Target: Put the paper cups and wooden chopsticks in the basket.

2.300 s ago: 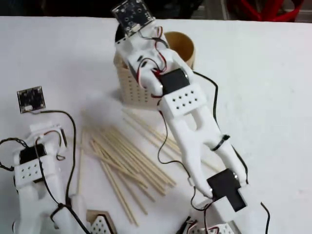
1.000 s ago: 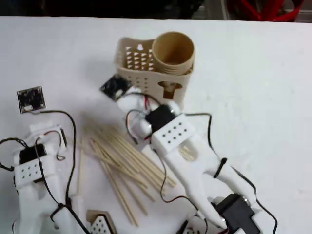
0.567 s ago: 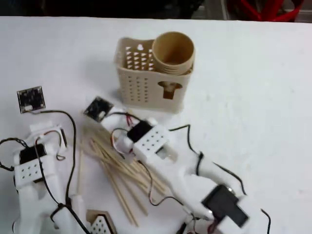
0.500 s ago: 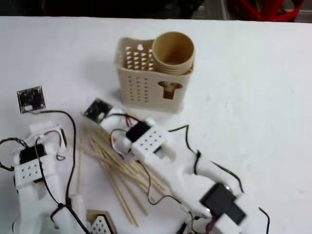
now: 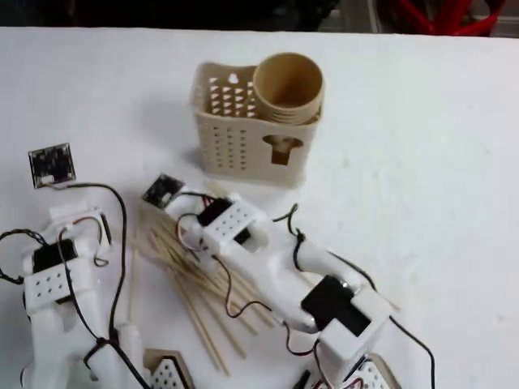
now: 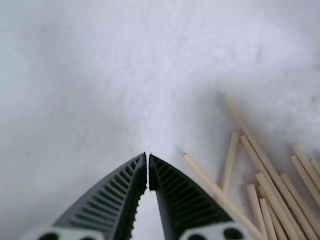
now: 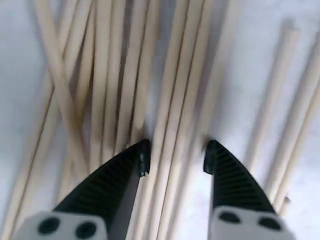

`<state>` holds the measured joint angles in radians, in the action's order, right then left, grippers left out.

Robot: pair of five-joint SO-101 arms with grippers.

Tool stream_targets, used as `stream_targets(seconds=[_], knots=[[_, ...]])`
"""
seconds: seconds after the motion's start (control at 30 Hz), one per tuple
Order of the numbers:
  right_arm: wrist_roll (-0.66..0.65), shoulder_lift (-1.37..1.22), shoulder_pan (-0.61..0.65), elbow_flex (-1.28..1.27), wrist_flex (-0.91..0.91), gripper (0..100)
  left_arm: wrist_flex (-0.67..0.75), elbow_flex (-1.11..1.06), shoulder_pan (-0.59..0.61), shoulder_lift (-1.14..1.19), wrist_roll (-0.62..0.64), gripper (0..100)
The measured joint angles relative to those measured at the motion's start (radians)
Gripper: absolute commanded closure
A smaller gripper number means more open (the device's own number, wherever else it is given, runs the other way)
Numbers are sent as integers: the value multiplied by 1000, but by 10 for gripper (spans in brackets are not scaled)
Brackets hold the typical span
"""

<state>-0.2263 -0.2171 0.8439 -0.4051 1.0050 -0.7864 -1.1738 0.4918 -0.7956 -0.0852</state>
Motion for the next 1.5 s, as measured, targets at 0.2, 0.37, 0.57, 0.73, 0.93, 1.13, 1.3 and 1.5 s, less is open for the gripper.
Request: stream_targets(seconds=[0.2,0.37,0.57,0.73,0.93,1.13,1.3,1.5], knots=[[-87,-2,-3,6,-3,978,0,0,0,0,0,970],[-135,-2,-3,8,9,979,14,-23,0,0,0,970],[-135,3,-20,29,78,979,26,-26,2,0,0,970],[-137,118,-20,34,164,979,29,-26,2,0,0,970],[-137,276,-20,34,213,979,29,-26,2,0,0,970],[-138,405,-49,66,235,979,29,-26,2,0,0,970],[-138,522,-95,166,236,979,29,-26,2,0,0,970],[-138,623,-101,327,236,979,29,-26,2,0,0,970]])
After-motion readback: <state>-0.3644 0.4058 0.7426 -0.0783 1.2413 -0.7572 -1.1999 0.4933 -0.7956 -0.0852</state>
